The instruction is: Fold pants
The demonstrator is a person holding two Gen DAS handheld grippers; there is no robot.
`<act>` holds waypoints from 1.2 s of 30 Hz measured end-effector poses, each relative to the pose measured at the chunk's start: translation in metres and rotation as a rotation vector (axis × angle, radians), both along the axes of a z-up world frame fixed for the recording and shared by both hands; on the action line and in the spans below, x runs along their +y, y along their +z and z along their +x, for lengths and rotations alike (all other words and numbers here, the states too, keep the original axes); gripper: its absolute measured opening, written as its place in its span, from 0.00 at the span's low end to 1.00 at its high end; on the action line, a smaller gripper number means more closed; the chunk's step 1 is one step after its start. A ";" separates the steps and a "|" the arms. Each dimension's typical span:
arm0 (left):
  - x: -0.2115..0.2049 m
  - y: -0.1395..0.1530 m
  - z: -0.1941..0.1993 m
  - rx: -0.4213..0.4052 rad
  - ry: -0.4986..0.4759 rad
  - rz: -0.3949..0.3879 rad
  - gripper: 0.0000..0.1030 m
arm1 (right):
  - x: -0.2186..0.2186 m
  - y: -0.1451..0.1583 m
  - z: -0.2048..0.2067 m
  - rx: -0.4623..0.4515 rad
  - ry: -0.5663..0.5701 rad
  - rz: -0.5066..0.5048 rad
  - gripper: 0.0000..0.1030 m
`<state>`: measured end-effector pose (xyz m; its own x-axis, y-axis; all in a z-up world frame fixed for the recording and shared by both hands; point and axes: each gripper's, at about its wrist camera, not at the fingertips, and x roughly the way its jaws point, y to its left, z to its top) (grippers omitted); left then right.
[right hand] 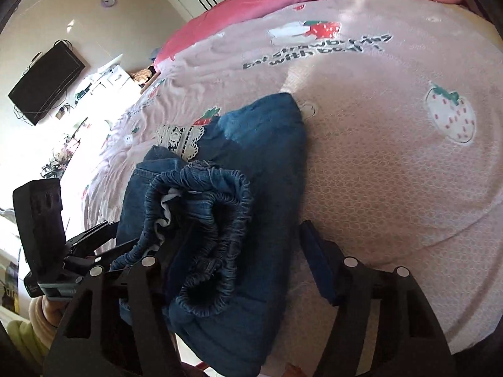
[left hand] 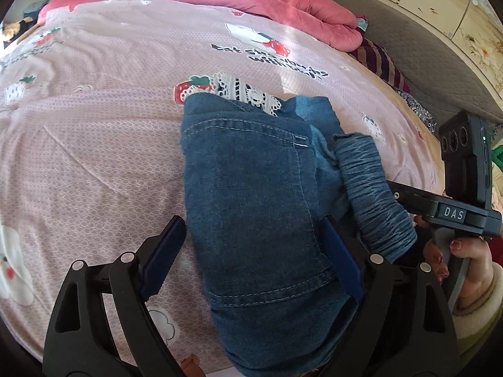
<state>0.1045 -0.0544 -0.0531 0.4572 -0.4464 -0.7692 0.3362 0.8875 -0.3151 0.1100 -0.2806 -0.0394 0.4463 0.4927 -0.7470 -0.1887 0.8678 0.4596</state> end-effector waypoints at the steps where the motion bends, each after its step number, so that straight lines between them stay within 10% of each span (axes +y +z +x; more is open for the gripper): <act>1: -0.001 -0.001 0.000 0.000 0.000 -0.002 0.78 | 0.000 -0.001 0.002 0.002 0.000 0.004 0.63; 5: -0.003 -0.005 0.002 -0.005 0.007 -0.008 0.77 | 0.001 -0.005 0.000 -0.010 0.003 0.017 0.47; 7: -0.005 -0.005 0.000 -0.010 0.006 -0.008 0.52 | 0.005 -0.004 -0.004 -0.032 0.011 0.026 0.36; 13: -0.005 0.005 -0.007 -0.037 0.007 -0.028 0.26 | 0.021 0.013 -0.022 -0.170 0.041 -0.078 0.26; 36: -0.002 0.071 0.075 -0.212 0.062 0.027 0.25 | 0.056 0.067 0.068 -0.343 0.056 -0.162 0.23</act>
<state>0.1798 -0.0563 0.0176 0.6361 -0.3924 -0.6643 0.3367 0.9159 -0.2187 0.1778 -0.2247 0.0279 0.6596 0.4115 -0.6290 -0.3568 0.9080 0.2197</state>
